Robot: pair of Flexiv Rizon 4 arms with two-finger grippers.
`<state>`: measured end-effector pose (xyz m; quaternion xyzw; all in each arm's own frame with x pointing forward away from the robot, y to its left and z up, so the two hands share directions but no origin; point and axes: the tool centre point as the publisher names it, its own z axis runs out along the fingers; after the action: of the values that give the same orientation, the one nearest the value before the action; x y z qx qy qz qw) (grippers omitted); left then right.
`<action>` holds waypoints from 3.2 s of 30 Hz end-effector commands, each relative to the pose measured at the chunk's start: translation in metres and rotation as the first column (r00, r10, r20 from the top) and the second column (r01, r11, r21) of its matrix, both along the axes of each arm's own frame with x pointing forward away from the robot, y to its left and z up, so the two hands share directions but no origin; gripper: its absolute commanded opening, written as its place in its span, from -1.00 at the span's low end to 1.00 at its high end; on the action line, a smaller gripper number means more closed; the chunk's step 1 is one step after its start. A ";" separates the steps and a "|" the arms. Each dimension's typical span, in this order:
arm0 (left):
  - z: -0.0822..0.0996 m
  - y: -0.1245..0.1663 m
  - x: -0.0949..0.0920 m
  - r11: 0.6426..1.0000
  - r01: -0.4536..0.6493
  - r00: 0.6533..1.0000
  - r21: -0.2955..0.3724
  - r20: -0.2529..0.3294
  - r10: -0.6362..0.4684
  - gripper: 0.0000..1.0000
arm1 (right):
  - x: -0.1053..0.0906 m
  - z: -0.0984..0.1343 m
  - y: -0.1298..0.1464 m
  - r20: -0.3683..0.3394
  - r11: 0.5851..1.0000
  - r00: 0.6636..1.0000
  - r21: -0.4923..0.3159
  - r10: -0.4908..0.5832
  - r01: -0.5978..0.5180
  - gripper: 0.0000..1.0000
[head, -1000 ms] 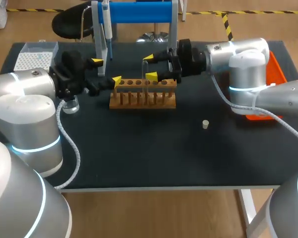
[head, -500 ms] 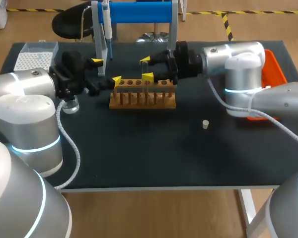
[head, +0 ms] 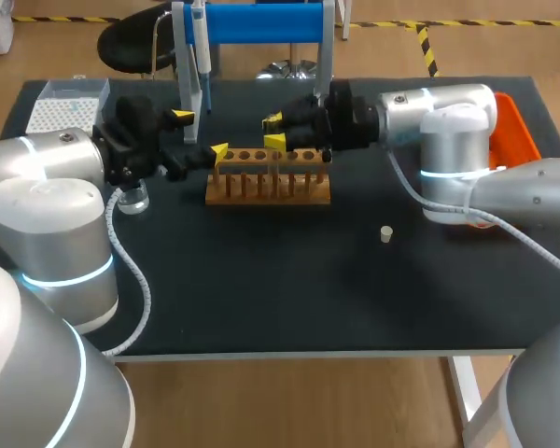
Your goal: Invert the test tube, pick up the pipette, mount the tip to pipette, aspirate from beaker and dispense into the tube, eject the tip, return the pipette, and cap with the stopper.
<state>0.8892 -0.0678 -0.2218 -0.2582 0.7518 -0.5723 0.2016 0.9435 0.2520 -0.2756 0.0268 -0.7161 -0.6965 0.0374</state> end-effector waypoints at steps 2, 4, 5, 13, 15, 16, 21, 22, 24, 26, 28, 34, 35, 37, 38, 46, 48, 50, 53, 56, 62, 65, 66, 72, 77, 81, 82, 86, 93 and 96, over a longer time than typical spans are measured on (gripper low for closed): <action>-0.001 0.001 0.000 1.000 0.000 1.000 -0.003 0.003 0.000 1.00 | -0.001 0.000 0.000 0.002 1.000 1.000 -0.001 -0.004 0.004 -1.00; -0.001 0.001 0.000 1.000 0.000 1.000 -0.003 0.003 0.000 1.00 | -0.002 0.001 0.000 0.003 1.000 1.000 -0.001 -0.005 0.005 -1.00; -0.001 0.001 0.000 1.000 0.000 1.000 -0.003 0.003 0.000 1.00 | -0.002 0.001 0.000 0.003 1.000 1.000 0.000 -0.005 0.005 -1.00; -0.001 0.001 0.000 1.000 0.000 1.000 -0.003 0.003 0.000 1.00 | -0.003 0.007 0.000 0.002 1.000 1.000 0.007 -0.008 0.008 -1.00; -0.001 0.001 0.000 1.000 0.000 1.000 -0.003 0.003 0.000 1.00 | -0.002 0.008 0.000 0.003 1.000 1.000 0.008 -0.011 0.011 -1.00; -0.001 0.001 0.000 1.000 0.000 1.000 -0.003 0.003 0.000 1.00 | -0.002 0.009 0.000 0.004 1.000 1.000 0.008 -0.012 0.012 -1.00; -0.001 0.001 0.000 1.000 0.000 1.000 -0.003 0.003 0.000 1.00 | -0.001 0.016 0.000 0.006 1.000 1.000 0.009 -0.018 0.018 -1.00; -0.001 0.001 0.000 1.000 0.000 1.000 -0.003 0.003 0.000 1.00 | -0.001 0.017 0.000 0.006 1.000 1.000 0.010 -0.019 0.019 -1.00; -0.001 0.001 0.000 1.000 0.000 1.000 -0.003 0.003 0.000 1.00 | -0.001 0.019 -0.001 0.004 1.000 1.000 0.010 -0.025 0.025 -1.00; -0.001 0.001 0.000 1.000 0.000 1.000 -0.003 0.003 0.000 1.00 | -0.001 0.021 -0.001 0.003 1.000 1.000 0.009 -0.029 0.029 -1.00; -0.001 0.001 0.000 1.000 0.000 1.000 -0.003 0.003 0.000 1.00 | -0.001 0.022 -0.002 0.002 0.999 1.000 0.009 -0.031 0.031 -1.00; -0.001 0.001 0.000 1.000 0.000 1.000 -0.003 0.003 0.000 1.00 | 0.000 0.028 -0.003 -0.003 0.999 0.999 0.011 -0.040 0.040 -1.00; -0.001 0.001 0.000 1.000 0.000 1.000 -0.003 0.003 0.000 1.00 | 0.000 0.029 -0.004 -0.003 0.999 0.999 0.012 -0.041 0.041 -1.00; -0.001 0.001 0.000 1.000 0.000 1.000 -0.003 0.003 0.000 1.00 | 0.000 0.031 -0.004 -0.003 0.999 0.999 0.012 -0.045 0.045 -1.00; -0.001 0.001 0.000 1.000 0.000 1.000 -0.003 0.003 0.000 1.00 | 0.000 0.032 -0.004 -0.003 0.999 0.999 0.012 -0.047 0.047 -1.00; -0.001 0.001 0.000 1.000 0.000 1.000 -0.003 0.003 0.000 1.00 | 0.002 0.041 -0.005 -0.004 0.998 0.998 0.016 -0.059 0.059 -1.00; -0.001 0.001 0.000 1.000 0.000 1.000 -0.003 0.003 0.000 1.00 | 0.002 0.043 -0.004 -0.003 0.998 0.998 0.015 -0.061 0.061 -1.00; -0.001 0.001 0.000 1.000 0.000 1.000 -0.003 0.003 0.000 1.00 | 0.002 0.044 -0.004 -0.006 0.998 0.998 0.013 -0.064 0.064 -1.00; -0.001 0.001 0.000 1.000 0.000 1.000 -0.003 0.003 0.000 1.00 | 0.001 0.047 -0.004 -0.007 0.998 0.998 0.014 -0.068 0.068 -1.00; -0.001 0.001 0.000 1.000 0.000 1.000 -0.003 0.003 0.000 1.00 | 0.001 0.050 -0.004 -0.005 0.997 0.997 0.013 -0.072 0.072 -1.00; -0.001 0.001 0.000 1.000 0.000 1.000 -0.003 0.003 0.000 1.00 | 0.000 0.060 -0.006 0.000 0.997 0.997 0.016 -0.080 0.080 -1.00; -0.001 0.001 0.000 1.000 0.000 1.000 -0.003 0.003 0.000 1.00 | 0.000 0.065 -0.007 0.001 0.996 0.996 0.021 -0.084 0.084 -1.00; -0.001 0.001 0.000 1.000 0.000 1.000 -0.003 0.003 0.000 1.00 | -0.001 0.066 -0.007 0.002 0.996 0.996 0.022 -0.085 0.085 -1.00; -0.001 0.001 0.000 1.000 0.000 1.000 -0.003 0.003 0.000 1.00 | -0.004 0.075 -0.012 0.009 0.996 0.996 0.028 -0.090 0.090 -1.00; -0.001 0.001 0.000 1.000 0.000 1.000 -0.003 0.003 0.000 1.00 | -0.008 0.081 -0.019 0.012 0.995 0.995 0.032 -0.098 0.098 -1.00; -0.001 0.001 0.000 1.000 0.000 1.000 -0.003 0.003 0.000 1.00 | -0.016 0.082 -0.026 0.015 0.994 0.994 0.027 -0.104 0.103 -1.00; -0.001 0.001 0.000 1.000 0.000 1.000 -0.003 0.003 0.000 1.00 | -0.018 0.083 -0.028 0.016 0.994 0.994 0.025 -0.105 0.105 -1.00; -0.001 0.001 0.000 1.000 0.000 1.000 -0.003 0.003 0.000 1.00 | -0.025 0.083 -0.037 0.017 0.993 0.993 0.018 -0.113 0.113 -1.00; -0.001 0.001 0.000 1.000 0.000 1.000 -0.003 0.003 0.000 1.00 | -0.037 0.083 -0.049 0.012 0.993 0.993 0.016 -0.120 0.119 -1.00; -0.001 0.001 0.000 1.000 0.000 1.000 -0.003 0.003 0.000 1.00 | -0.037 0.083 -0.049 0.012 0.993 0.993 0.016 -0.120 0.119 -1.00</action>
<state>0.8892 -0.0678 -0.2218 -0.2582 0.7518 -0.5723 0.2016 0.9105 0.2054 -0.1952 -0.0091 -0.7099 -0.7042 -0.0068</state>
